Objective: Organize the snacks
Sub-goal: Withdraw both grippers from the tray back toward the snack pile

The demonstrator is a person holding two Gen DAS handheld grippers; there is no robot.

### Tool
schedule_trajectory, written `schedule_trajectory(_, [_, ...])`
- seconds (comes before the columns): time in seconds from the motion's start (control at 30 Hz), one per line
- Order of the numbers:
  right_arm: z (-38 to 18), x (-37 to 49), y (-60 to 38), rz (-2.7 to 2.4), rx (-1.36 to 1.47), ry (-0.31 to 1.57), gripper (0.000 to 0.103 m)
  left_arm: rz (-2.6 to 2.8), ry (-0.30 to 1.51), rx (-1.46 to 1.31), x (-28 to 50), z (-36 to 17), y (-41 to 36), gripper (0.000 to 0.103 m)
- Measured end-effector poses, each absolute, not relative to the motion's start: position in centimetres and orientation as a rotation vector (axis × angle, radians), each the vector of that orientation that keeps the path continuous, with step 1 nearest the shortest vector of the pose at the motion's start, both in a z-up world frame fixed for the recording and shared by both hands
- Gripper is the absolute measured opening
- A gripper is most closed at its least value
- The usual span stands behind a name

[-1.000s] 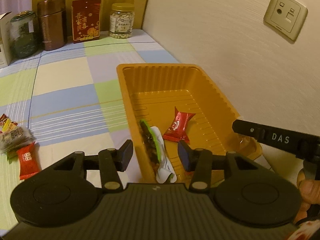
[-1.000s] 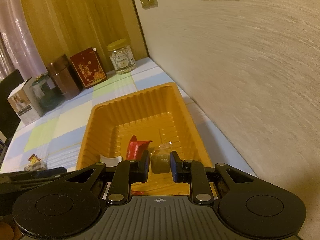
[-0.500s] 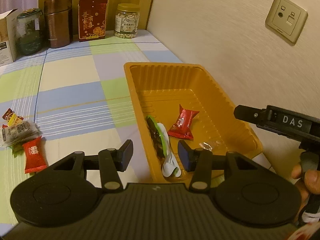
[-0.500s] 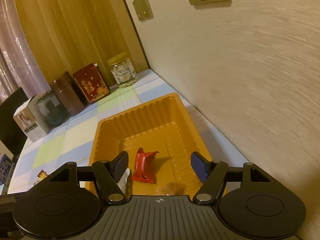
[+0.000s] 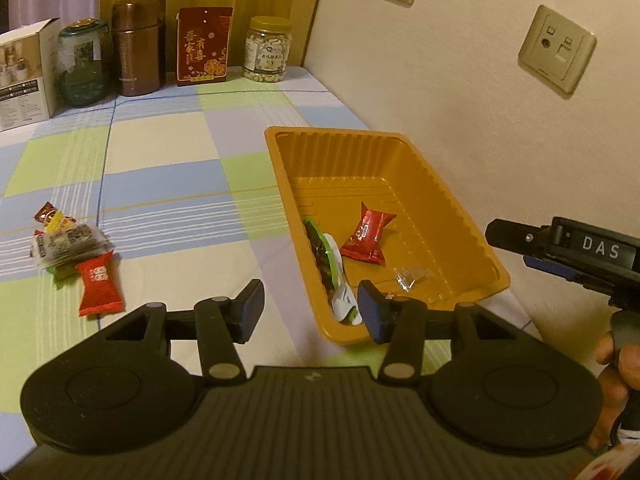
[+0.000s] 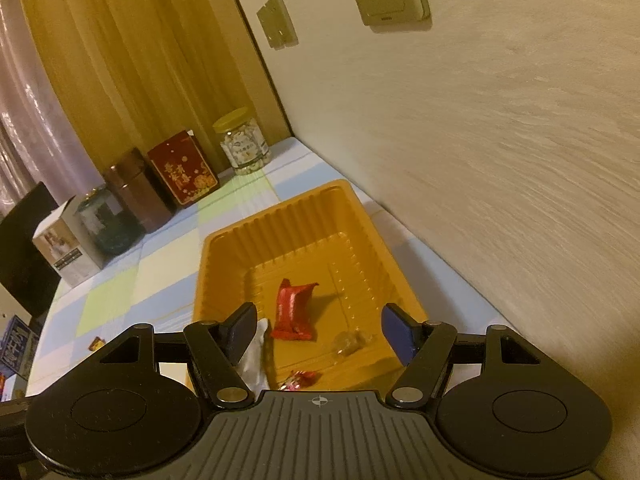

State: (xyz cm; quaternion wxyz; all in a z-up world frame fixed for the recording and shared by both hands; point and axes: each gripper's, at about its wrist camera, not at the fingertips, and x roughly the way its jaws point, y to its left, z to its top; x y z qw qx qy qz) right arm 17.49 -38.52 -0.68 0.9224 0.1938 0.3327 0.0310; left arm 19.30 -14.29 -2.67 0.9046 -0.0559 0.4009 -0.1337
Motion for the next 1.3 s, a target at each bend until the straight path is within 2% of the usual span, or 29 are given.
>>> schedule_trajectory(0.53, [2.3, 13.1, -35.1, 0.109, 0.360, 0.666, 0.069, -0.240, 0.781, -0.124, 14.2, 0.5, -10.7, 0.051])
schedule_trajectory(0.77, [2.8, 11.9, -32.5, 0.146, 0.337, 0.670, 0.069, -0.212, 0.756, -0.136, 12.6, 1.5, -8.7, 0.056])
schedule_trajectory(1.3, [2.8, 11.3, -26.8, 0.236, 0.269, 0.696, 0.069, -0.075, 0.760, -0.195, 9.8, 0.6, -1.3, 0.060])
